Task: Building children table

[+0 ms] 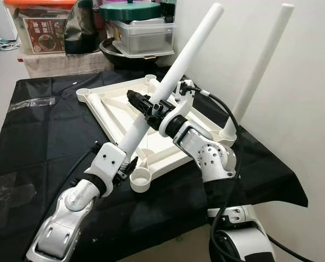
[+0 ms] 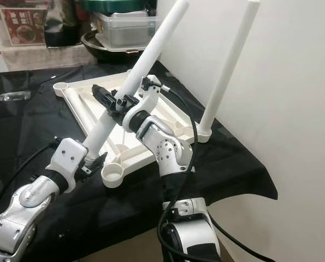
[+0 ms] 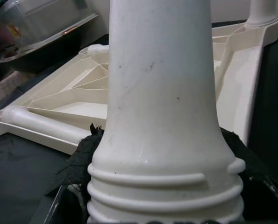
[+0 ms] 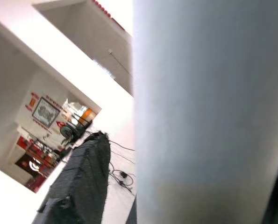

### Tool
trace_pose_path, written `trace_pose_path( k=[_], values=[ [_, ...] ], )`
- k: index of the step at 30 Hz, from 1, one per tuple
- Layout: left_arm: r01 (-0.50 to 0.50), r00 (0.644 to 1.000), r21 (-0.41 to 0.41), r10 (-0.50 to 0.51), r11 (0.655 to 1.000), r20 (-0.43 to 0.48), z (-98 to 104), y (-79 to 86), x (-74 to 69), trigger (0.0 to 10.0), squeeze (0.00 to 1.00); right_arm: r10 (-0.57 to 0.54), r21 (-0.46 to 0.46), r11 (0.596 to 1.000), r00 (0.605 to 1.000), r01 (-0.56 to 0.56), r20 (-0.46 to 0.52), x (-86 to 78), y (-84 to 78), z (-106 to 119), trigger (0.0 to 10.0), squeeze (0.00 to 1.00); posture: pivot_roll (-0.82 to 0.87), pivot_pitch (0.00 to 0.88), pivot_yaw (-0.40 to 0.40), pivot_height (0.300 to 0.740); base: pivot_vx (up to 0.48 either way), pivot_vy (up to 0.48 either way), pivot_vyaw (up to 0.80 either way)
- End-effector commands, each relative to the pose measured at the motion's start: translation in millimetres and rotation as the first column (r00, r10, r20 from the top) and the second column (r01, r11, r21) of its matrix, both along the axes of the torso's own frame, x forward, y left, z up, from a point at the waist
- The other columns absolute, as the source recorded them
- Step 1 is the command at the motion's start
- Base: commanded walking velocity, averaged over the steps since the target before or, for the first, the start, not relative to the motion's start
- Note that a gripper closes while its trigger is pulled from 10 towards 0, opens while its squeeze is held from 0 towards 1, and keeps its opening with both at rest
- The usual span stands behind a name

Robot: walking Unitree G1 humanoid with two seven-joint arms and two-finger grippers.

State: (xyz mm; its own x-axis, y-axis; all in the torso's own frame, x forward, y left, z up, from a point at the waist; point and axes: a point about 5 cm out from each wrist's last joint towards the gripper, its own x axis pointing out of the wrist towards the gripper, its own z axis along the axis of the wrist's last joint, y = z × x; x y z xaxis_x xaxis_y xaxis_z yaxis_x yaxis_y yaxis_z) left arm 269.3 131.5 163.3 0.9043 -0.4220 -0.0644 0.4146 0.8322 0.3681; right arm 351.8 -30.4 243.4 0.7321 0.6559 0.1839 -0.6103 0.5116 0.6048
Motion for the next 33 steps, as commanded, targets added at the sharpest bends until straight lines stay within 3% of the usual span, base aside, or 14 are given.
trace_pose_path(
  k=[1,3,4,16,17,20,21,27,30,32,33],
  values=[
    [0.071,0.997,0.028,-0.071,0.997,0.01,-2,-17.5,-1.0,10.0,0.0,0.129,0.172,0.979,0.988,-0.112,-0.09,-21.7,46.7,-7,0.9,0.0,0.13,0.0,-0.085,0.74,0.0,0.0,0.0],
    [0.071,0.997,0.028,-0.071,0.997,0.01,-2,-17.5,-1.0,10.0,0.0,0.129,0.172,0.979,0.988,-0.112,-0.09,-21.7,46.7,-7,0.9,0.0,0.13,0.0,-0.085,0.74,0.0,0.0,0.0],
    [0.066,0.998,0.036,-0.066,0.997,0.02,-2,-18.5,0.8,10.0,0.0,0.133,0.19,0.975,0.985,-0.111,-0.108,-22.8,47.8,-7,0.0,0.0,0.13,0.0,-0.086,0.74,0.0,0.0,0.0],
    [0.044,0.998,0.087,-0.049,0.995,0.049,-2,-10.3,3.7,10.0,0.0,0.22,0.23,0.956,0.966,-0.185,-0.138,-31.2,47.6,-9,0.0,0.0,0.12,0.0,-0.08,0.74,0.0,0.0,0.0],
    [0.046,0.997,0.081,-0.051,0.996,0.058,-1,-10.4,3.7,10.0,0.8,0.219,0.231,0.956,0.966,-0.183,-0.141,-31.3,47.6,-9,0.0,0.0,0.12,0.0,-0.079,0.74,0.0,0.0,0.0],
    [0.048,0.997,0.077,-0.053,0.996,0.065,0,-10.4,3.7,10.0,0.8,0.219,0.232,0.956,0.965,-0.182,-0.142,-31.4,47.6,-9,0.0,0.0,0.12,0.0,-0.079,0.74,0.0,0.0,0.0],
    [0.054,0.997,0.06,-0.057,0.997,0.06,1,-10.1,3.5,10.0,1.0,0.208,0.228,0.958,0.968,-0.174,-0.138,-30.3,46.6,-8,0.0,0.0,0.12,0.0,-0.077,0.74,0.0,0.0,0.0],
    [0.04,0.997,-0.018,-0.038,0.999,0.067,12,-2.3,1.6,10.0,1.0,0.142,0.166,0.978,0.986,-0.126,-0.089,-20.4,36.3,-5,0.0,0.0,0.12,0.0,-0.08,0.74,0.0,0.0,0.0],
    [0.114,0.993,-0.072,-0.11,0.991,0.05,15,3.0,-15.2,10.0,1.0,0.07,0.072,0.995,0.997,-0.069,-0.019,-4.2,15.1,-2,0.0,0.0,0.13,0.0,-0.085,0.74,0.0,0.0,0.0],
    [0.114,0.993,-0.072,-0.11,0.991,0.05,15,3.0,-15.2,10.0,1.0,0.07,0.072,0.995,0.997,-0.069,-0.019,-4.2,15.1,-2,0.0,0.0,0.13,0.0,-0.085,0.74,0.0,0.0,0.0],
    [0.186,0.982,-0.085,-0.183,0.979,0.045,16,2.7,-28.4,10.0,1.0,0.034,0.026,0.999,0.999,-0.035,0.011,4.1,2.5,0,0.0,0.0,0.13,0.0,-0.088,0.74,0.0,0.0,0.0]
  ],
)
